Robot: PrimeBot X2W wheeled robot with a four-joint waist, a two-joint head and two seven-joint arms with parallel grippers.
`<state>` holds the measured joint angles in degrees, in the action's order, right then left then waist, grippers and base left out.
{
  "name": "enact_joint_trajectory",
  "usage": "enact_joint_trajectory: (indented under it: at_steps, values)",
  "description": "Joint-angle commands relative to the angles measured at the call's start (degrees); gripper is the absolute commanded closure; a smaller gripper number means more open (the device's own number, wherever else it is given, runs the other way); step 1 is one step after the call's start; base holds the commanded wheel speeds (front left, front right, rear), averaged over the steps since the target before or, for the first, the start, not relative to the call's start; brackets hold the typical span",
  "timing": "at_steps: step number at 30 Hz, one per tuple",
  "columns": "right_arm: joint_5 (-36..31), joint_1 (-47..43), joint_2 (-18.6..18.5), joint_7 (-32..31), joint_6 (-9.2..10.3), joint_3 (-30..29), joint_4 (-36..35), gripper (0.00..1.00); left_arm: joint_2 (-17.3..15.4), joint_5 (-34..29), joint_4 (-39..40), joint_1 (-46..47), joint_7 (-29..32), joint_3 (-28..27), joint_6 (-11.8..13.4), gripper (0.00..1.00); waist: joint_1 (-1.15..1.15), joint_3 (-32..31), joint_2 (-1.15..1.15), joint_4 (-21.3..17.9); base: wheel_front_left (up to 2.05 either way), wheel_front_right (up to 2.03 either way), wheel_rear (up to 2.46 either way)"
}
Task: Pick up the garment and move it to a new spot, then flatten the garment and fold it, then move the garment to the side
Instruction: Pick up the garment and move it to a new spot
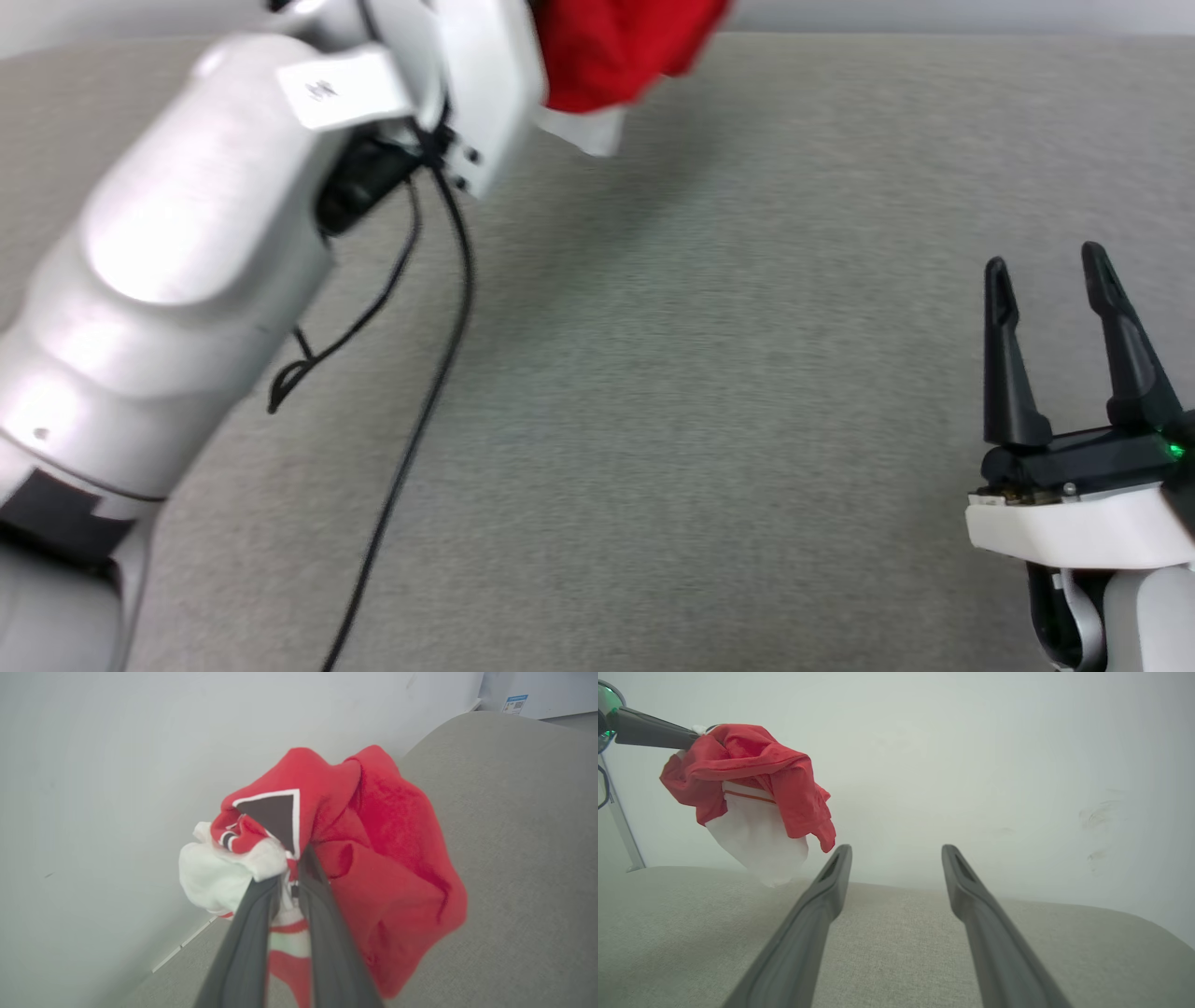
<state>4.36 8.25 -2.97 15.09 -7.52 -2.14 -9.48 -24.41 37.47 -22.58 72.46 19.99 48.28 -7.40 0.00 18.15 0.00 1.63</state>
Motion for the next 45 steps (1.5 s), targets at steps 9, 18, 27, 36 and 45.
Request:
enact_joint_trajectory:
  at_steps: [9, 18, 27, 36, 45]
  values:
    - [2.51, 0.19, 0.17, 0.13, 0.05, -1.4, 0.15, 0.0, 5.9, 0.24, 4.08, -0.3, -0.97, 10.41, 0.01, 1.0, 0.0, 1.07, 0.0, -8.28, 0.0, 0.0, 0.0]
    - [2.21, 0.79, 0.17, 0.13, 0.05, -1.85, 0.06, 0.0, 8.32, 4.27, 0.32, -6.64, -4.04, 20.46, 0.01, 1.0, 0.0, 1.89, 0.0, -7.44, 0.0, 0.0, 0.0]
    - [1.19, -0.27, 0.15, 0.13, 0.06, -1.51, 0.68, 0.0, 6.05, 5.9, -7.19, -15.51, -6.93, 23.82, 0.01, 1.0, 0.0, 1.31, 0.0, -4.49, 0.0, 0.0, 0.0]
    - [0.26, -1.52, 0.15, 0.13, 0.06, -1.38, 1.71, 0.0, 7.24, 5.41, -10.47, -18.37, -16.2, 21.45, 3.67, 0.0, 0.0, -1.56, 0.0, -1.9, 0.0, 0.0, 0.0]
    - [-0.19, -4.19, 0.16, 0.13, 0.05, -1.3, 2.89, 0.0, 6.42, 2.84, -9.13, -21.9, -30.58, 17.41, 12.55, 0.0, 0.0, -6.36, 0.0, -0.05, 0.0, 0.0, 0.0]
